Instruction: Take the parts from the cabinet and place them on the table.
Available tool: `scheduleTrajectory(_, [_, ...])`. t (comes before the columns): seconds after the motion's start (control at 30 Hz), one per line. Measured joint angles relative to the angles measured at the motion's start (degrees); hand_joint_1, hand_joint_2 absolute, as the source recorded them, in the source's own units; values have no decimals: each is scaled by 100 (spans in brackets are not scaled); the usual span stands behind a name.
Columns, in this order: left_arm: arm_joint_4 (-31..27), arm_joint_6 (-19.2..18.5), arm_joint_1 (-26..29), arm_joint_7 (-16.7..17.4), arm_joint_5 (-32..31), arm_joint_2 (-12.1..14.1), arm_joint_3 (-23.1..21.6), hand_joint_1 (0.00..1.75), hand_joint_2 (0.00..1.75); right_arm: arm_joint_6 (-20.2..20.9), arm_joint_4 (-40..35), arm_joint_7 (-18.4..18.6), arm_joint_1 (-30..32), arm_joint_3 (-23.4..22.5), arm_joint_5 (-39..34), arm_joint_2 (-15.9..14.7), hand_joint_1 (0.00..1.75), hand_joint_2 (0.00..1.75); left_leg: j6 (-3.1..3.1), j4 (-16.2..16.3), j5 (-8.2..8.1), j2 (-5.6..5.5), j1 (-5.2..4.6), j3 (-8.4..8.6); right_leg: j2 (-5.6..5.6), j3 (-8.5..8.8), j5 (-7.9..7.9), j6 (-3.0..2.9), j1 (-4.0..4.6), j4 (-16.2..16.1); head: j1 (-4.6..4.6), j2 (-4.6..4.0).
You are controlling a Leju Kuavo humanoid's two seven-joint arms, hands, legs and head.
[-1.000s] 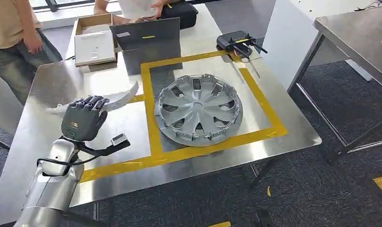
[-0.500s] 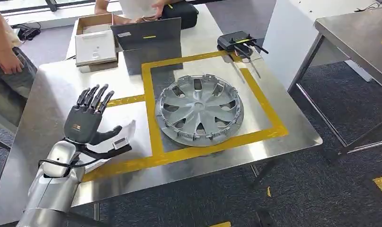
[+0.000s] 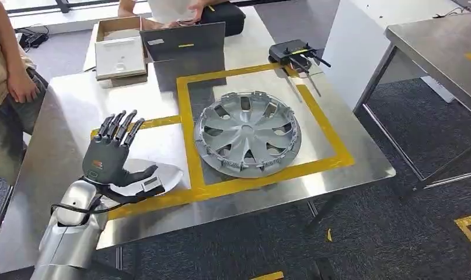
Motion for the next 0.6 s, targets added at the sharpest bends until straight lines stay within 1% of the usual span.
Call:
scheduleTrajectory(0.03, [-47, 0, 55, -29, 4, -2, 0, 0, 0, 0, 0, 20, 1, 0, 22, -4, 0, 0, -37, 52, -23, 0, 31, -27, -10, 186, 215, 36, -30, -337, 0, 0])
scheduleTrajectory(0.07, [-116, 0, 108, -81, 11, -2, 2, 0, 0, -2, 0, 57, 1, -2, 62, -9, 0, 0, -93, 137, -62, -3, 80, -58, -24, 493, 465, 88, -67, -878, 0, 0])
scheduleTrajectory(0.1, [-170, 0, 155, -99, 11, -6, 4, 0, 0, -6, 0, 92, 1, 0, 144, -9, 0, 0, -152, 234, -109, -3, 101, -99, -38, 721, 502, 145, -99, -1343, 2, 2])
scheduleTrajectory(0.13, [-230, 0, 217, -103, 11, -4, 20, 0, 0, -9, 4, 107, -5, 11, 208, 24, 0, 0, -206, 289, -134, -20, 69, -196, 7, 785, 392, 126, -44, -1289, 55, 2])
scheduleTrajectory(0.17, [-273, 0, 281, -109, 6, -9, 35, 0, 0, -19, 4, 122, 3, 20, 265, 7, 0, 0, -231, 326, -148, -30, 52, -233, 45, 670, 485, -1, -44, -1182, 55, 2])
scheduleTrajectory(0.2, [-317, 2, 342, -94, 2, -11, 37, 0, 0, -26, 4, 145, 17, 26, 315, 4, 0, 0, -253, 376, -154, -41, 28, -206, 34, 686, 360, -60, -82, -1278, 37, 0])
scheduleTrajectory(0.23, [-370, 4, 394, -57, 0, -13, 39, 0, 0, -37, 4, 158, 23, 37, 354, 2, 0, 0, -293, 363, -127, -52, 37, -229, 38, 645, 371, -122, -61, -1222, 28, 2])
scheduleTrajectory(0.27, [-403, 4, 445, -46, 0, -13, 42, 0, 0, -46, 4, 181, 30, 53, 383, 2, 0, 0, -319, 368, -116, -53, 55, -237, 36, 622, 398, -178, -59, -1227, 31, 2])
scheduleTrajectory(0.3, [-422, 4, 495, -37, 0, -11, 50, 0, 0, -59, 4, 226, 32, 64, 394, 2, 0, 0, -341, 409, -183, -51, 64, -269, 24, 614, 428, -236, -65, -1249, 33, 2])
scheduleTrajectory(0.33, [-433, 4, 538, -22, 0, -11, 57, 0, 0, -90, 4, 291, 36, 64, 396, 0, 0, 0, -344, 582, -377, -49, 65, -338, 23, 599, 453, -274, -60, -1261, 11, 0])
scheduleTrajectory(0.37, [-440, 4, 563, 0, 0, -13, 59, 0, 0, -100, 4, 328, 41, 64, 400, -2, 0, 0, -344, 924, -620, -51, 58, -472, 23, 567, 480, -311, -51, -1264, 13, 2])
scheduleTrajectory(0.4, [-440, 4, 585, 15, 0, -11, 59, 0, 0, -100, 4, 352, 47, 64, 407, -4, 0, 0, -351, 1388, -874, -51, 55, -662, 17, 522, 509, -335, -30, -1264, 2, 0])
scheduleTrajectory(0.43, [-440, 4, 609, 19, 0, -11, 61, 0, 0, -100, 4, 363, 55, 64, 411, -4, 0, 0, -350, 1821, -1067, -51, 55, -834, 9, 473, 544, -357, -3, -1264, 2, 2])
scheduleTrajectory(0.47, [-440, 4, 646, 48, 0, -11, 68, 0, 0, -100, 4, 395, 62, 64, 411, -4, 0, 0, -331, 2066, -1127, -52, 52, -911, 7, 428, 580, -366, 21, -1264, 7, 0])
scheduleTrajectory(0.5, [-444, 4, 686, 87, 0, -11, 72, 0, 0, -100, 4, 465, 64, 64, 411, -4, 0, 0, -302, 2029, -1047, -52, 43, -851, 6, 390, 615, -372, 45, -1264, 4, 2])
scheduleTrajectory(0.53, [-466, 4, 740, 133, 0, 0, 77, 0, 0, -100, 4, 518, 69, 64, 409, -4, 0, 0, -254, 1743, -863, -52, 27, -662, 8, 348, 654, -376, 66, -1264, 7, 2])
scheduleTrajectory(0.57, [-518, 4, 796, 179, 0, 13, 79, 0, 0, -100, 4, 560, 78, 64, 400, -4, 0, 0, -197, 1296, -644, -53, 4, -392, 12, 312, 695, -374, 88, -1264, 7, 0])
scheduleTrajectory(0.6, [-567, 4, 841, 205, -2, 24, 79, 0, 0, -100, 4, 582, 89, 64, 389, -4, 0, 0, -115, 752, -460, -53, -34, -58, 15, 274, 740, -371, 102, -1264, 4, 2])
